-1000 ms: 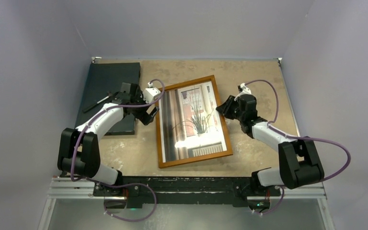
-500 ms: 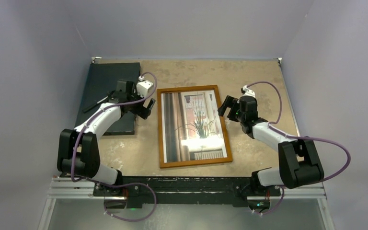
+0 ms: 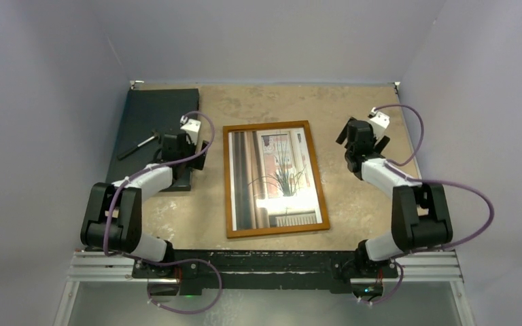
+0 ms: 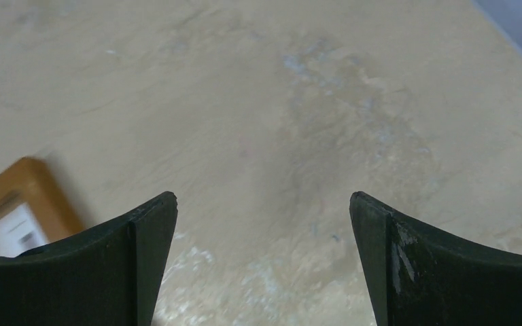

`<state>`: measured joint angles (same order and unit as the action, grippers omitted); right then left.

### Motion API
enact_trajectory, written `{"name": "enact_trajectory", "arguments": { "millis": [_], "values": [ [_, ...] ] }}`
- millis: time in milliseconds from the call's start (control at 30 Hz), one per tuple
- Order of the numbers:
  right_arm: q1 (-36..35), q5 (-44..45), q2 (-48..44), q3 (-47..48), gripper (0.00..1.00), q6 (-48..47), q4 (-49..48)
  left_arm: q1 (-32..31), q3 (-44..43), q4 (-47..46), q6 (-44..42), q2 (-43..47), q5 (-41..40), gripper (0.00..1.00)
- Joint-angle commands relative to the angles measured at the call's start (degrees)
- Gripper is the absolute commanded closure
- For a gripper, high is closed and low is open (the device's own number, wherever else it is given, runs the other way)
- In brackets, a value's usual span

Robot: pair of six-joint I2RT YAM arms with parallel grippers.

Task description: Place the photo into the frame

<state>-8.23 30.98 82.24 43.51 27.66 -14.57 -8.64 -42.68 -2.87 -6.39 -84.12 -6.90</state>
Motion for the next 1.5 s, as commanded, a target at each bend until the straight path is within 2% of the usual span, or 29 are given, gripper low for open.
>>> {"name": "enact_trajectory", "arguments": {
  "millis": [0, 67, 267, 400, 500, 567, 633, 733, 967, 1067, 1133, 1167, 1200, 1267, 1300, 1333, 1367, 1433, 1467],
  "values": [
    [1.2, 13.7, 5.4, 2.5, 0.01, -0.8, -1.0, 0.4, 6.2, -18.2, -0.3, -0.7, -5.8, 0.00],
    [2.8, 13.4, 3.6, -0.5, 0.01, -0.6, -5.9, 0.9, 7.7, -22.2, -0.7, -2.0, -6.0, 0.00],
    [6.8, 6.7, -2.8, -15.3, 0.01, -5.0, -32.6, 1.7, 11.2, -32.3, -0.6, -4.3, -5.3, 0.01],
    [7.7, 4.7, -1.7, -18.3, 0.01, -8.4, -41.2, 1.9, 13.0, -38.9, 0.6, -6.3, -3.8, 0.06],
    [8.1, 2.4, -0.2, -18.7, 0.01, -8.2, -43.1, 2.4, 14.3, -43.6, 2.0, -8.3, -0.6, 0.15],
    [8.1, 1.8, 0.6, -19.9, 0.01, -8.3, -45.3, 3.2, 13.5, -42.7, 2.4, -8.7, 1.6, 0.21],
    [8.1, 0.3, 0.8, -23.2, 0.01, -9.5, -51.9, 4.9, 13.9, -43.4, 3.8, -8.5, 3.9, 0.23],
    [8.1, -2.3, -0.5, -26.1, 0.01, -10.7, -56.2, 7.2, 16.0, -47.0, 5.9, -7.4, 7.2, 0.20],
    [8.1, -6.2, -1.0, -31.4, 0.01, -16.2, -68.8, 6.9, 25.5, -63.5, 4.0, -7.7, 10.6, 0.05],
    [8.1, -14.8, 1.2, -32.4, 0.01, -20.8, -74.2, 5.9, 31.2, -78.0, 3.2, -10.9, 11.6, 0.03],
    [8.1, -18.2, 5.9, -32.3, 0.01, -22.6, -81.0, 6.5, 30.4, -73.5, 3.2, -9.8, 12.9, 0.02],
    [7.7, -17.9, 7.5, -31.0, 0.01, -23.7, -80.4, 6.8, 29.2, -72.0, 3.5, -9.6, 13.1, 0.02],
    [7.5, -17.1, 6.3, -27.9, 0.01, -22.9, -69.5, 7.3, 28.5, -72.3, 4.3, -10.4, 13.2, 0.02],
    [5.6, -14.8, 8.2, -28.1, 0.01, -25.4, -75.2, 8.5, 27.1, -69.9, 5.6, -10.8, 14.4, 0.01],
    [5.5, -15.2, 6.6, -27.4, 0.01, -24.8, -69.8, 8.6, 27.1, -69.1, 5.5, -10.5, 14.4, 0.01],
    [5.5, -14.9, 6.9, -27.7, 0.01, -23.1, -70.4, 8.6, 27.1, -69.5, 5.6, -10.5, 14.4, 0.00],
    [5.4, -14.6, 8.1, -28.4, 0.01, -25.0, -74.9, 8.6, 27.3, -70.4, 5.7, -10.9, 14.4, 0.00],
    [5.4, -14.6, 6.3, -28.0, 0.01, -23.9, -69.7, 8.6, 27.4, -70.3, 5.6, -10.7, 14.3, 0.00],
    [5.4, -14.6, 6.9, -28.4, 0.01, -25.0, -72.4, 8.6, 27.4, -69.9, 5.6, -10.6, 14.3, 0.00]
  ]
}}
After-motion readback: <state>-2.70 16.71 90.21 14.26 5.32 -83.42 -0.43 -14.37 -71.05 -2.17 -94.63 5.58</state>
